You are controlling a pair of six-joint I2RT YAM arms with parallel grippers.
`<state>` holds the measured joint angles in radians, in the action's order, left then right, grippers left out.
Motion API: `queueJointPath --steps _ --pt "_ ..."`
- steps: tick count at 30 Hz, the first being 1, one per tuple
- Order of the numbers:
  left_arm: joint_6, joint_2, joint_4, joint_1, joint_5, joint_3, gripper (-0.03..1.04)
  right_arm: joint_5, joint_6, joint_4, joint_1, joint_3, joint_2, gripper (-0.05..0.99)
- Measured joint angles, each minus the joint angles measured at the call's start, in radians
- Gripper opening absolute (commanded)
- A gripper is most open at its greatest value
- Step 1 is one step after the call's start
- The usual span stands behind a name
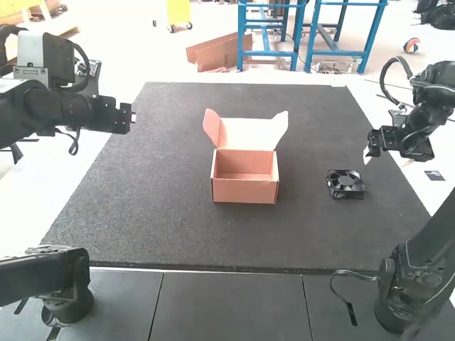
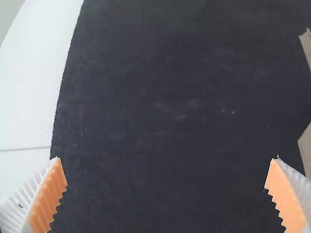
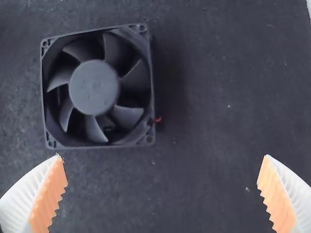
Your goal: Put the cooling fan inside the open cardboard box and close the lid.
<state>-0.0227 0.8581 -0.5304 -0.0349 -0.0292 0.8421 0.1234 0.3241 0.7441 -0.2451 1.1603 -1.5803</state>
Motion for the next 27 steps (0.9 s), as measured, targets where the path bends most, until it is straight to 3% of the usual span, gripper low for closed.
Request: queueJointPath --steps 12,27 --pt "-0.001 0.0 -0.031 -0.031 0.0 0.0 0.97 -0.037 0.003 -0.026 0.001 0.101 -0.23 0.9" --pt "-0.029 0.0 -0.003 -0.031 0.0 0.0 0.97 -0.081 0.001 -0.004 0.001 0.213 -0.391 0.9"
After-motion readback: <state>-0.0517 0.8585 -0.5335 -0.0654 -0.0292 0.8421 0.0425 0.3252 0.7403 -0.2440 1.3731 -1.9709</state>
